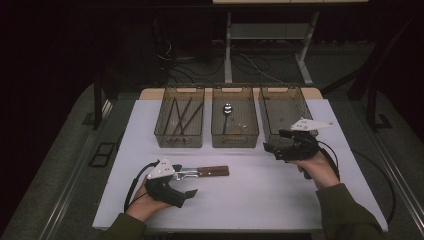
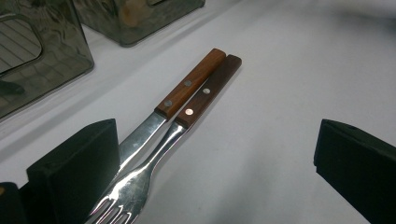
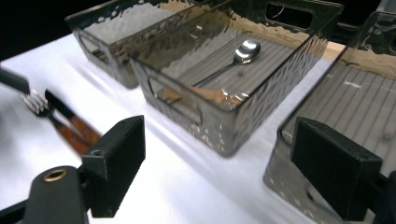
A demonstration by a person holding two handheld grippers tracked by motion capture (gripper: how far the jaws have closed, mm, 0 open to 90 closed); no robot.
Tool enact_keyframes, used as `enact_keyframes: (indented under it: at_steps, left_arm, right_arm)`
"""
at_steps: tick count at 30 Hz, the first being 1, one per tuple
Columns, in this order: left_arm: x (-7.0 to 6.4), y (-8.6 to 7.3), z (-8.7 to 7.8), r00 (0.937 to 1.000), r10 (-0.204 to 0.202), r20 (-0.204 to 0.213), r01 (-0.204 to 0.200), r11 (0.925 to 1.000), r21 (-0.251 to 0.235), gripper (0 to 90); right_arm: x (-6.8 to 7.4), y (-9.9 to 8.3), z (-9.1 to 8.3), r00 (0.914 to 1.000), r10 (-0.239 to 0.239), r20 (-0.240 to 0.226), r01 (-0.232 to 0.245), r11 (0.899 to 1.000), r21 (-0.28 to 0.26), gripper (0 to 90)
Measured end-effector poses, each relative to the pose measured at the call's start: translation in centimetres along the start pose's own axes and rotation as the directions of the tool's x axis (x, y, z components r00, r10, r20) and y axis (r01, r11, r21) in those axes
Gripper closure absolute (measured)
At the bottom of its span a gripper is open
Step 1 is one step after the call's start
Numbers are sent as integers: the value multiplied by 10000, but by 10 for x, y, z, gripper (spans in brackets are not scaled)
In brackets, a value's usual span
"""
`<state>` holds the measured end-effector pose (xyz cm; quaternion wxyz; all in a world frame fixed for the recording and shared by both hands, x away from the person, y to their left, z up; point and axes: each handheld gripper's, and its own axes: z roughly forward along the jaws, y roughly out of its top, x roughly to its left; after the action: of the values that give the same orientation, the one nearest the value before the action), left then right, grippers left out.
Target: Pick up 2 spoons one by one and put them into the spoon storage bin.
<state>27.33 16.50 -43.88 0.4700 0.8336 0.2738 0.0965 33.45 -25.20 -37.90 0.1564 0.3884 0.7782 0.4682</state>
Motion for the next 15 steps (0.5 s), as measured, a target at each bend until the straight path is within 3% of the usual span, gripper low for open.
enact_keyframes:
  at_steps: [15]
  left_arm:
    - [1,1,-1,9999,18,-126,-18,10000,-5,0]
  right_arm:
    - [4,-59,-24,9998,-136,-108,136,9999,-40,154]
